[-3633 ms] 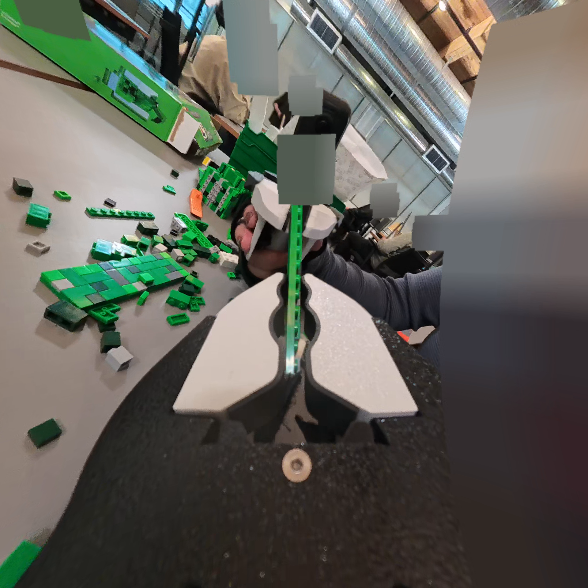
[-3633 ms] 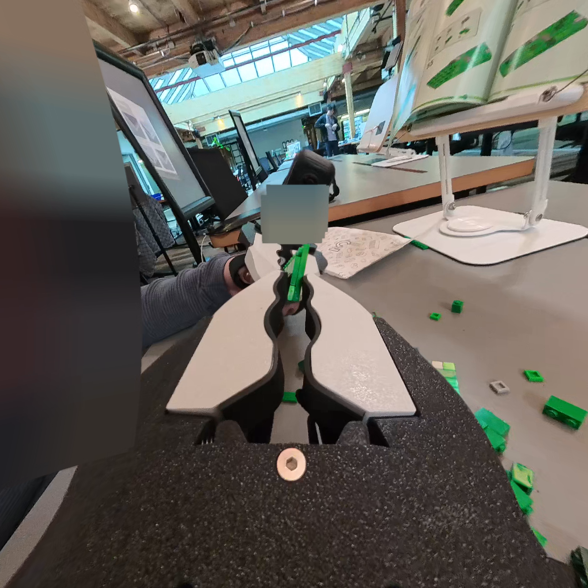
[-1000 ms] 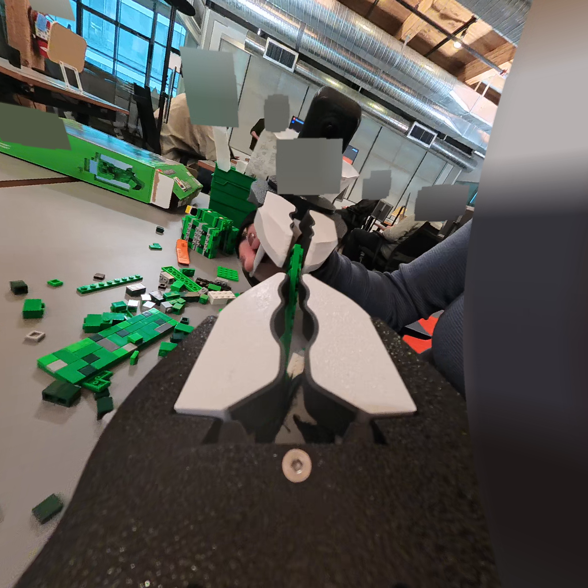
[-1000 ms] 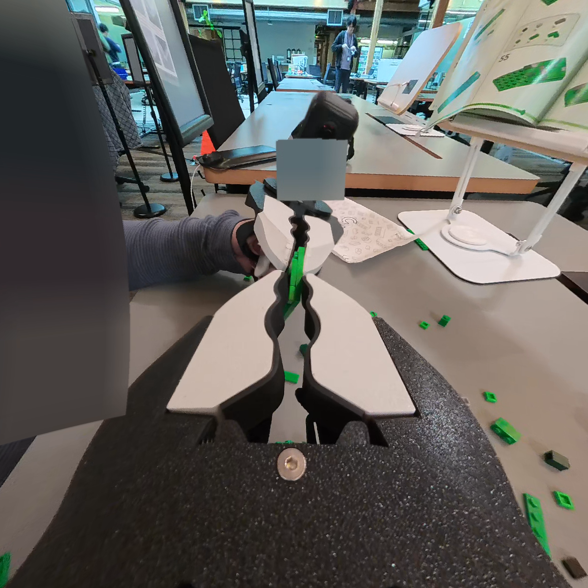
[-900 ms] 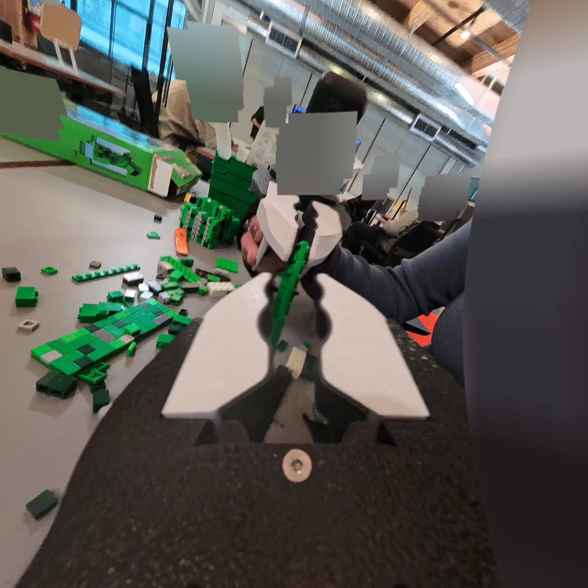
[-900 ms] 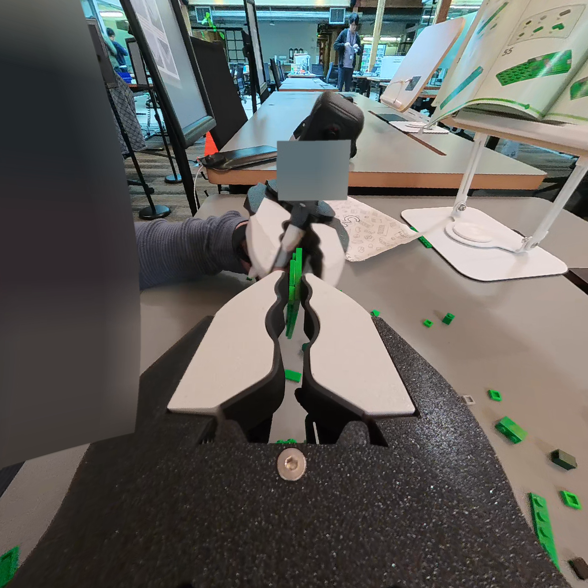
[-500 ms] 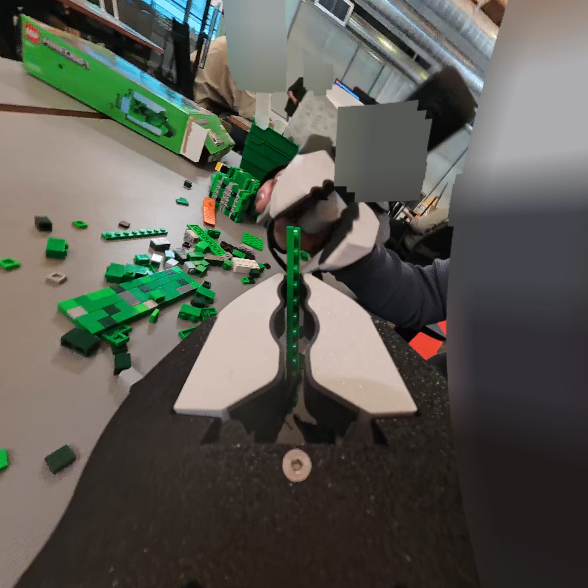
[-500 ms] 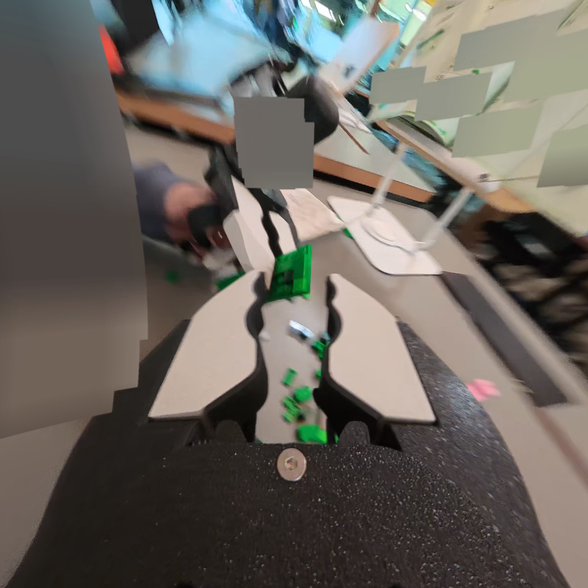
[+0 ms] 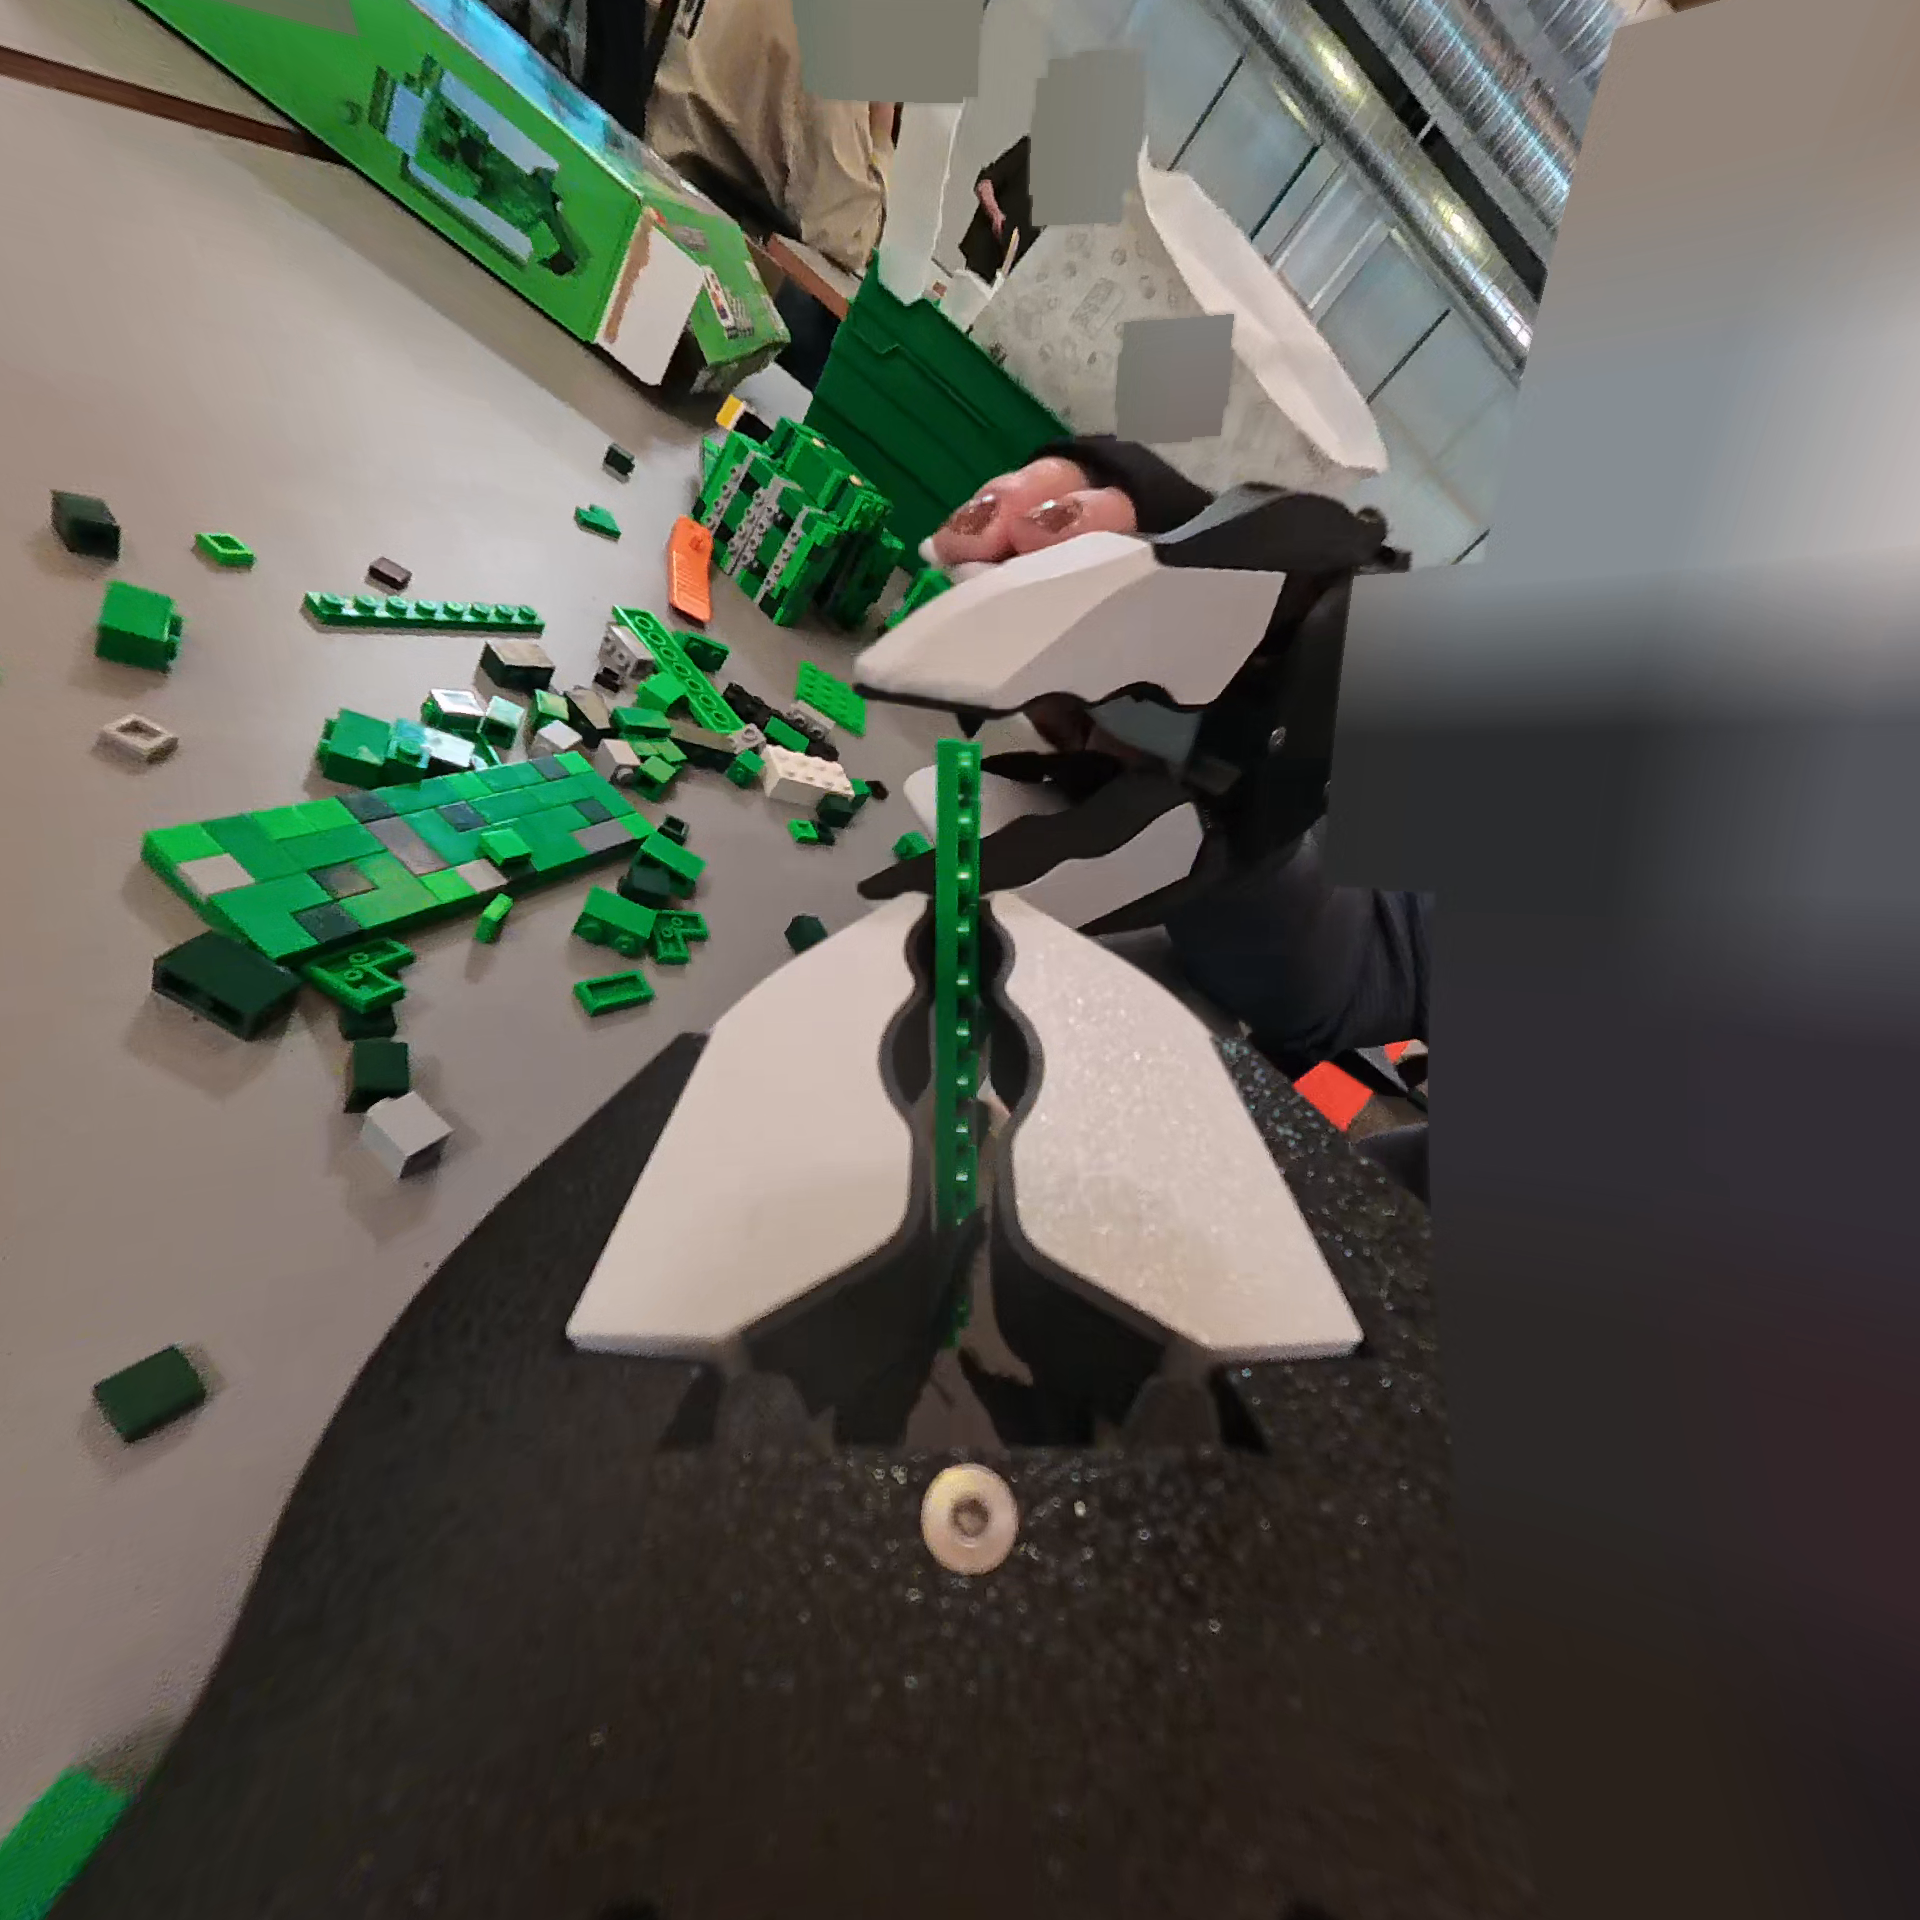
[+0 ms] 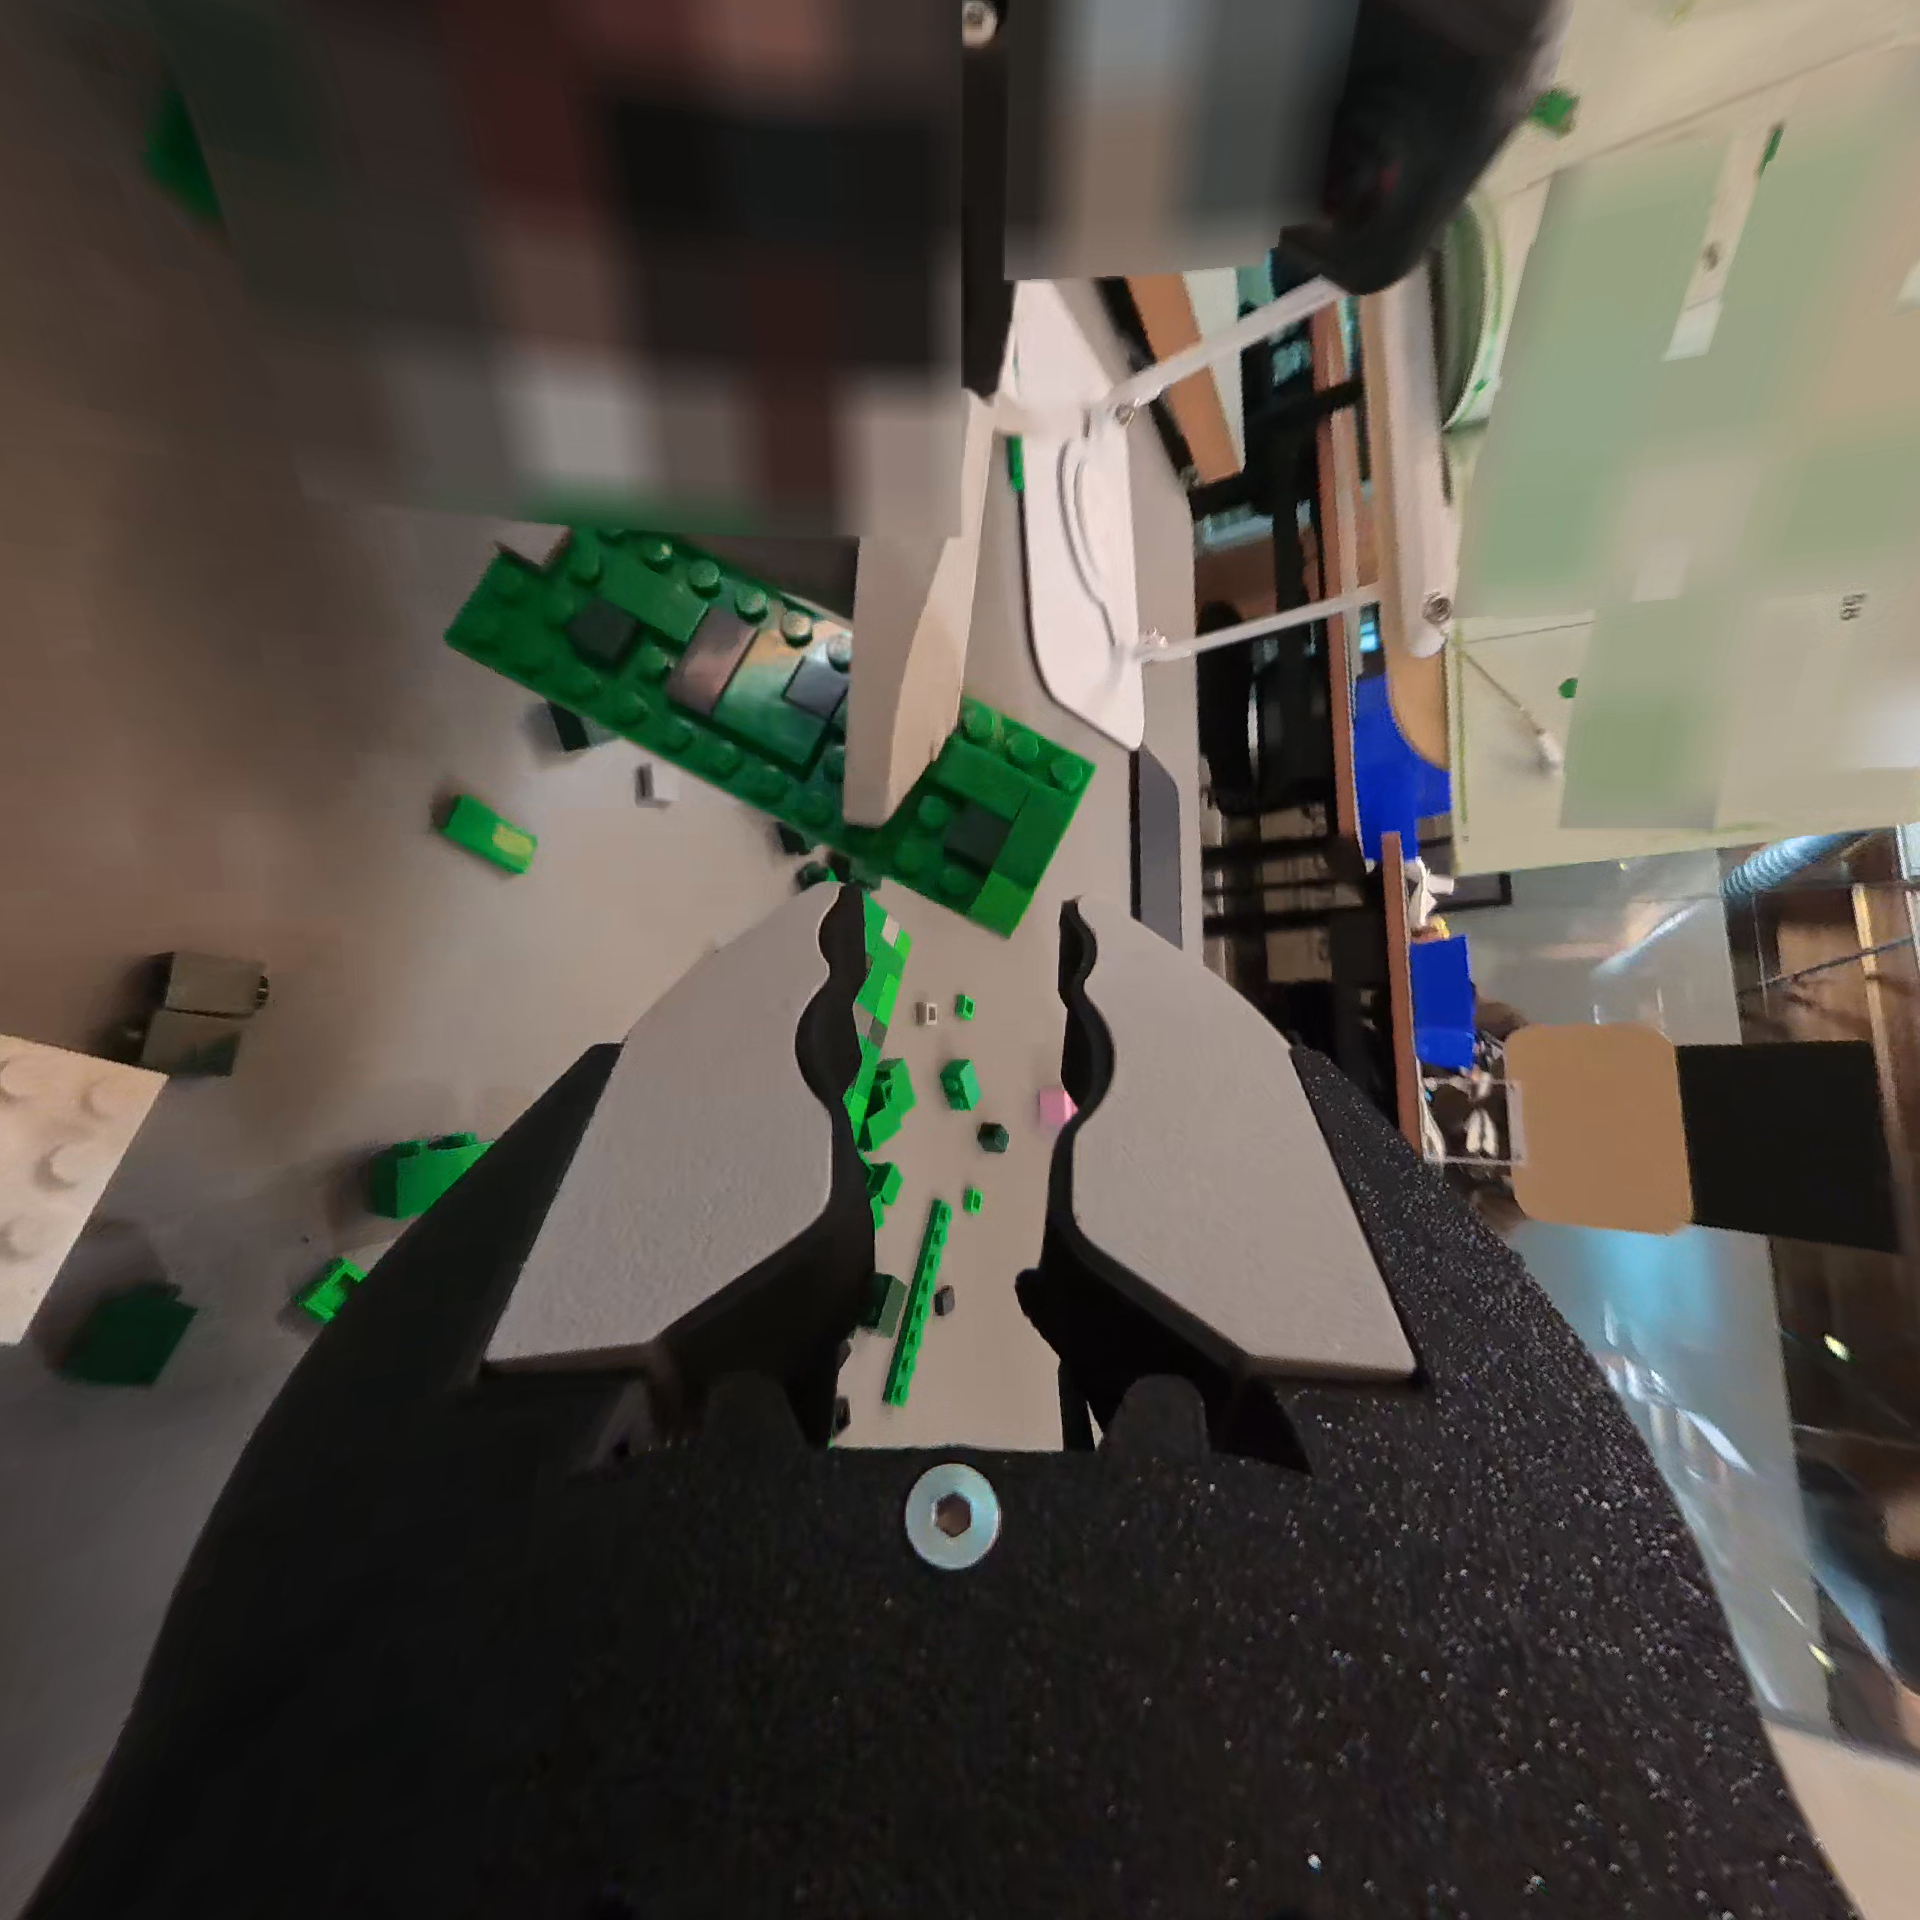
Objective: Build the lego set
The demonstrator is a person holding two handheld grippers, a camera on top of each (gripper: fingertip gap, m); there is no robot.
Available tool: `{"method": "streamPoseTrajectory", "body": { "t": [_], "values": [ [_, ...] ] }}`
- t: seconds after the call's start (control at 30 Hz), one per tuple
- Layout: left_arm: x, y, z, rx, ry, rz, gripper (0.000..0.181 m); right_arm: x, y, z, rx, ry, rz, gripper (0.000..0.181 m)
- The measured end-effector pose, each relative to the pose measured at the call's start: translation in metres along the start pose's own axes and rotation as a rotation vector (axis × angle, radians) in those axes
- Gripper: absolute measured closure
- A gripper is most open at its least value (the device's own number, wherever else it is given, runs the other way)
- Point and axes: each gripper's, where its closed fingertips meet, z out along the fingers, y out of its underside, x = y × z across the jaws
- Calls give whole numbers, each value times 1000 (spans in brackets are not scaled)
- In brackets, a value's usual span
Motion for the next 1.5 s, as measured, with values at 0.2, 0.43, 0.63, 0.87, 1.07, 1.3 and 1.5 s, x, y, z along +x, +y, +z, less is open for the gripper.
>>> {"method": "streamPoseTrajectory", "body": {
  "t": [0.2, 0.43, 0.63, 0.87, 1.07, 1.3, 1.5],
  "values": [
    [-2, 2, 2, -15, -19, 7, 176, 0, 7, 10, -120, 45, -35, 155],
    [-4, 5, 5, -26, -27, -10, 176, 0, 14, 16, -211, 76, -52, 164],
    [1, -6, 5, 65, 37, -48, 176, -3, 10, 16, -169, 64, -37, 181],
    [-5, -2, 5, 32, -26, -28, 175, -9, 12, 21, -183, 20, 50, 168],
    [-12, -8, 0, 87, -56, -43, 176, -21, 11, 24, -197, -42, 29, 143],
    [6, -47, -24, 367, -1, 117, 176, -11, -6, 10, 84, -212, 523, 150],
    [27, -53, -25, 423, 101, 194, 176, 2, -49, -10, 474, -443, 962, 148]
  ]
}}
